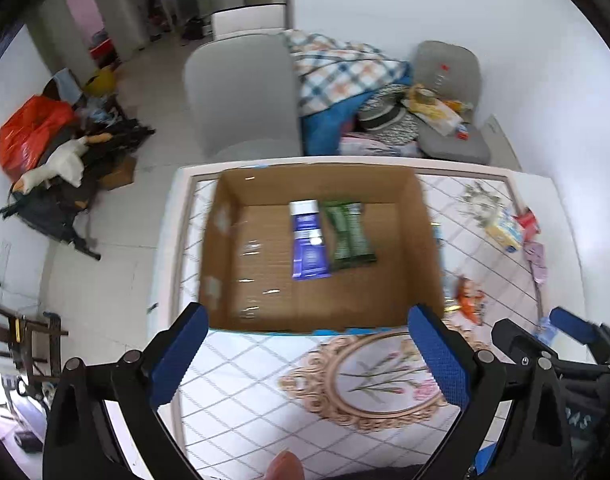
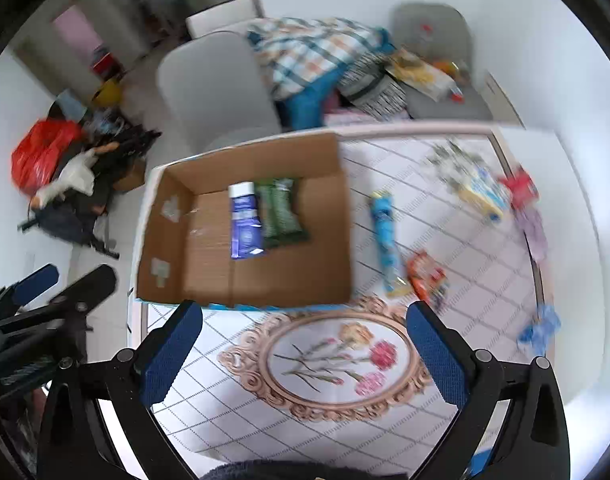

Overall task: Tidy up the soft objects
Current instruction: 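Release both items in the box and lift both tools away, then grasp the blue-and-white snack pack with the right tool while the left tool grasps the yellow milk box, then carry the snack pack and yellow milk box into the box and release them, then lift both tools out of the box and move back over the table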

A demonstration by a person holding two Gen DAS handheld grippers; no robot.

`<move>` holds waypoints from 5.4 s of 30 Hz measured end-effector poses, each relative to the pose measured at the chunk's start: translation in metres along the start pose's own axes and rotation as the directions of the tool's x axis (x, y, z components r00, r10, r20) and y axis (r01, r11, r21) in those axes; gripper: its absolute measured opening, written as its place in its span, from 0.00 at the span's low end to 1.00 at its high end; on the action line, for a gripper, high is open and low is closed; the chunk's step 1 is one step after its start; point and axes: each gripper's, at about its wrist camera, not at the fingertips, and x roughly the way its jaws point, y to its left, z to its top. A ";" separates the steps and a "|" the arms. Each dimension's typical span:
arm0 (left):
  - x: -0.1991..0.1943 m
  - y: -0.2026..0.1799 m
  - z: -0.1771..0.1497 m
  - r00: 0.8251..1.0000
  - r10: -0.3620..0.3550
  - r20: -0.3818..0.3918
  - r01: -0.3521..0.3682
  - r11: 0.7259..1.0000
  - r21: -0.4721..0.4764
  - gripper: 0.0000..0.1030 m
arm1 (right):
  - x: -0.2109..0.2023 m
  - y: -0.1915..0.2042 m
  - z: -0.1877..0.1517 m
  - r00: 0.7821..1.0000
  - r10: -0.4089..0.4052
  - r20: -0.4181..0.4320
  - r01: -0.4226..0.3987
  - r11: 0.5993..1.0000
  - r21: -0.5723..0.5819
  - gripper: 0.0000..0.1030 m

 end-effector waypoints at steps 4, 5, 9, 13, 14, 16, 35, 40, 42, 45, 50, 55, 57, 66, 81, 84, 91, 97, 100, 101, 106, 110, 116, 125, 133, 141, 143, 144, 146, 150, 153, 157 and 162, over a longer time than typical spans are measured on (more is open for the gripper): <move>0.014 -0.064 0.007 0.999 -0.029 -0.043 0.032 0.997 0.074 0.99 | 0.003 -0.089 -0.011 0.999 -0.034 -0.040 0.040 0.986 0.165 1.00; 0.023 -0.083 0.010 0.997 -0.043 -0.067 0.050 0.994 0.099 0.99 | 0.005 -0.120 -0.016 0.997 -0.060 -0.054 0.070 0.974 0.217 1.00; 0.067 -0.158 0.014 0.983 -0.062 -0.172 0.091 0.981 0.168 0.99 | 0.026 -0.242 -0.045 0.980 -0.129 -0.153 0.183 0.891 0.415 1.00; 0.117 -0.218 0.015 0.962 -0.032 -0.272 0.091 0.975 0.205 0.99 | 0.059 -0.341 -0.070 0.955 -0.155 -0.254 0.271 0.805 0.528 1.00; 0.130 -0.231 0.015 0.953 -0.036 -0.301 0.103 0.973 0.208 0.99 | 0.069 -0.361 -0.075 0.950 -0.151 -0.274 0.283 0.788 0.546 1.00; 0.158 -0.256 0.018 0.935 -0.013 -0.354 0.093 0.973 0.212 0.99 | 0.089 -0.394 -0.083 0.939 -0.138 -0.315 0.304 0.760 0.575 1.00; 0.328 -0.366 0.126 0.764 -0.208 -0.611 0.083 0.970 -0.228 0.99 | 0.166 -0.460 -0.029 0.917 -0.046 -0.395 0.285 0.770 0.571 0.52; 0.378 -0.383 0.133 0.753 -0.141 -0.643 0.015 0.980 -0.198 1.00 | 0.167 -0.462 0.007 0.917 -0.118 -0.382 0.313 0.807 0.501 0.52; 0.381 -0.390 0.138 0.771 -0.056 -0.634 -0.028 0.992 -0.122 1.00 | 0.168 -0.461 0.013 0.914 -0.125 -0.387 0.316 0.817 0.483 0.52; 0.381 -0.404 0.134 0.793 0.028 -0.609 -0.008 0.999 0.036 1.00 | 0.170 -0.462 0.014 0.914 -0.111 -0.389 0.304 0.822 0.481 0.52; 0.384 -0.402 0.102 0.776 0.086 -0.625 0.024 0.986 0.166 0.97 | 0.170 -0.463 0.010 0.914 -0.101 -0.393 0.293 0.834 0.467 0.52; 0.372 -0.396 0.079 0.817 0.057 -0.573 0.056 0.983 0.177 0.67 | 0.180 -0.460 0.016 0.910 -0.107 -0.401 0.298 0.841 0.451 0.52; 0.365 -0.400 0.073 0.837 0.063 -0.544 0.059 0.977 0.204 0.62 | 0.192 -0.464 0.023 0.904 -0.108 -0.414 0.304 0.844 0.443 0.52; 0.296 -0.402 0.055 0.904 -0.019 -0.428 0.151 0.950 0.275 0.59 | 0.183 -0.455 0.034 0.920 -0.107 -0.376 0.278 0.856 0.436 0.40; 0.107 -0.209 0.073 0.954 -0.226 -0.196 0.245 0.966 0.082 0.59 | 0.077 -0.277 0.070 0.981 0.039 -0.190 0.006 0.972 0.235 0.39; 0.090 -0.143 0.071 0.968 -0.191 -0.165 0.198 0.980 0.025 0.59 | 0.073 -0.214 0.077 0.981 0.091 -0.174 -0.061 0.983 0.173 0.39; 0.094 -0.008 0.078 0.990 -0.043 -0.135 0.034 0.997 -0.069 0.59 | 0.085 -0.074 0.101 0.971 0.129 -0.199 -0.129 0.992 0.014 0.39; 0.134 0.049 0.086 0.986 0.011 -0.165 -0.027 0.995 -0.093 0.59 | 0.116 0.005 0.117 0.966 0.076 -0.246 -0.100 0.991 -0.084 0.39; 0.157 0.063 0.093 0.981 0.004 -0.195 -0.022 0.996 -0.091 0.59 | 0.142 0.027 0.124 0.961 0.031 -0.273 -0.064 0.992 -0.113 0.39; 0.167 0.067 0.096 0.978 0.002 -0.209 -0.023 0.995 -0.095 0.59 | 0.154 0.034 0.126 0.957 0.017 -0.291 -0.054 0.991 -0.121 0.39; 0.216 0.080 0.102 0.954 -0.012 -0.300 -0.016 0.996 -0.088 0.59 | 0.200 0.050 0.138 0.944 -0.061 -0.323 0.011 0.988 -0.154 0.39; 0.248 0.085 0.103 0.932 -0.029 -0.361 -0.003 0.996 -0.087 0.60 | 0.239 0.051 0.146 0.932 -0.119 -0.342 0.059 0.982 -0.180 0.39; 0.278 0.085 0.106 0.913 -0.059 -0.403 0.024 0.995 -0.092 0.60 | 0.268 0.051 0.148 0.925 -0.164 -0.343 0.100 0.975 -0.199 0.42; 0.284 0.092 0.107 0.896 -0.076 -0.437 0.023 0.992 -0.124 0.76 | 0.271 0.054 0.148 0.927 -0.201 -0.316 0.139 0.968 -0.207 0.72; 0.241 0.098 0.101 0.936 -0.038 -0.351 0.007 0.996 -0.090 0.96 | 0.249 0.054 0.141 0.938 -0.139 -0.317 0.096 0.985 -0.145 0.79; 0.189 0.100 0.077 0.970 -0.007 -0.244 -0.012 0.997 -0.074 0.96 | 0.226 0.065 0.113 0.945 -0.111 -0.309 0.073 0.989 -0.133 0.99; 0.179 0.100 0.071 0.975 -0.003 -0.221 -0.014 0.997 -0.074 0.96 | 0.216 0.067 0.105 0.950 -0.107 -0.293 0.072 0.989 -0.128 0.99; 0.170 0.101 0.066 0.978 0.001 -0.211 -0.017 0.997 -0.072 0.96 | 0.211 0.068 0.101 0.954 -0.110 -0.280 0.076 0.989 -0.127 0.99; 0.157 0.102 0.057 0.981 0.000 -0.196 -0.016 0.997 -0.078 0.96 | 0.196 0.069 0.093 0.961 -0.099 -0.259 0.069 0.990 -0.119 0.99; 0.124 0.101 0.038 0.986 0.013 -0.163 -0.028 0.996 -0.090 0.96 | 0.161 0.073 0.078 0.976 -0.103 -0.192 0.077 0.987 -0.140 0.99; 0.099 0.099 0.029 0.991 0.033 -0.127 -0.044 0.995 -0.089 0.96 | 0.135 0.073 0.065 0.983 -0.093 -0.156 0.070 0.986 -0.150 0.99; 0.071 0.093 0.020 0.995 0.036 -0.090 -0.044 0.995 -0.089 0.96 | 0.105 0.072 0.052 0.990 -0.075 -0.123 0.054 0.985 -0.163 0.99; 0.054 0.078 0.013 0.997 0.036 -0.070 -0.043 0.994 -0.104 0.96 | 0.081 0.062 0.039 0.992 -0.005 -0.124 -0.013 0.990 -0.142 0.99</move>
